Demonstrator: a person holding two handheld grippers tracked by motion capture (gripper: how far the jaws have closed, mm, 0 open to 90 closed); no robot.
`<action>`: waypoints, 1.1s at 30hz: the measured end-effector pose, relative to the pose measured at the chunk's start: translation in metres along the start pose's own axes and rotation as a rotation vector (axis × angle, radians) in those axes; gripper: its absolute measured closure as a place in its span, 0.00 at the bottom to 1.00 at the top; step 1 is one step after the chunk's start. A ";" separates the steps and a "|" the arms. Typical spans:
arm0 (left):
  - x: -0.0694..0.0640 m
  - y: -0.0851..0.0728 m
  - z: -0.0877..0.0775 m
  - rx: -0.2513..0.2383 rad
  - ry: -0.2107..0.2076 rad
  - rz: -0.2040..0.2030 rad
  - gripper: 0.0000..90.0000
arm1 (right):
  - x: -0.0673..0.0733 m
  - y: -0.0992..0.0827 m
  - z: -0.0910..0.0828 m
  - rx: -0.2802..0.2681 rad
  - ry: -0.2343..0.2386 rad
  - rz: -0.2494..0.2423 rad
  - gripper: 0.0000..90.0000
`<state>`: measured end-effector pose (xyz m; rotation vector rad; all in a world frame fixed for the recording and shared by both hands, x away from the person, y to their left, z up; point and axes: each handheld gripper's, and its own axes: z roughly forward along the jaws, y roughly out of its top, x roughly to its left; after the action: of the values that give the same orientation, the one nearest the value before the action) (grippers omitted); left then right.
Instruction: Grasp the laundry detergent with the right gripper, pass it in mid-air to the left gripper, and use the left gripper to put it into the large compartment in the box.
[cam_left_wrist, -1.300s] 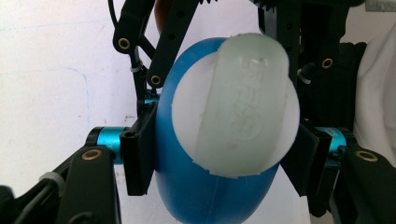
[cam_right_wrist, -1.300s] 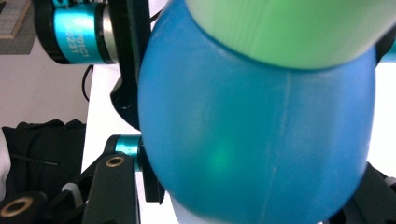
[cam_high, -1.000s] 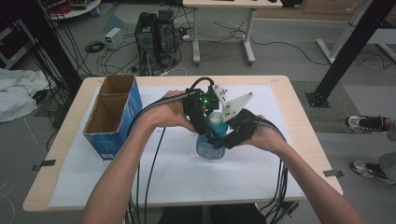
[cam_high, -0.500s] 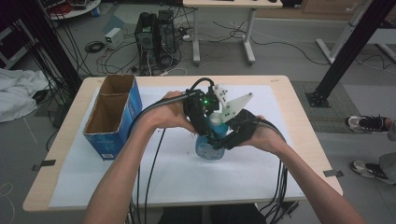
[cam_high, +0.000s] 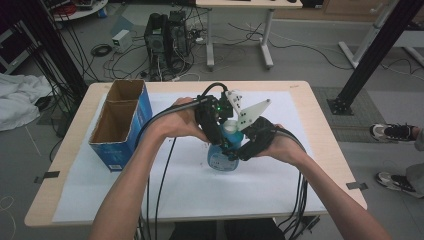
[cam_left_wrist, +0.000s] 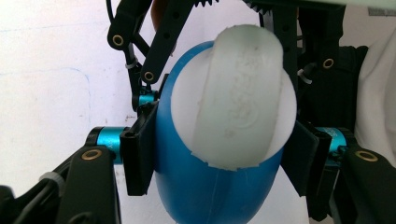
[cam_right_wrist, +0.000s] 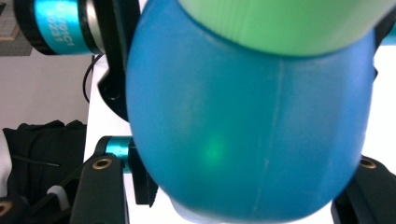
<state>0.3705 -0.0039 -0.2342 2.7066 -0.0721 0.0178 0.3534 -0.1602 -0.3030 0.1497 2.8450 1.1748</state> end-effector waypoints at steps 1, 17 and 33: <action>0.000 -0.001 0.000 -0.007 -0.001 -0.005 0.41 | 0.000 0.000 0.000 0.004 -0.001 0.001 0.41; 0.001 -0.003 -0.001 -0.010 -0.002 -0.010 0.41 | -0.001 -0.002 0.000 0.006 -0.015 0.018 0.31; 0.002 -0.011 -0.018 0.001 0.029 -0.078 0.41 | -0.006 -0.007 -0.010 0.003 -0.053 0.048 0.25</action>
<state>0.3732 0.0135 -0.2222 2.7071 0.0427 0.0336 0.3584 -0.1726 -0.3011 0.2462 2.8123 1.1575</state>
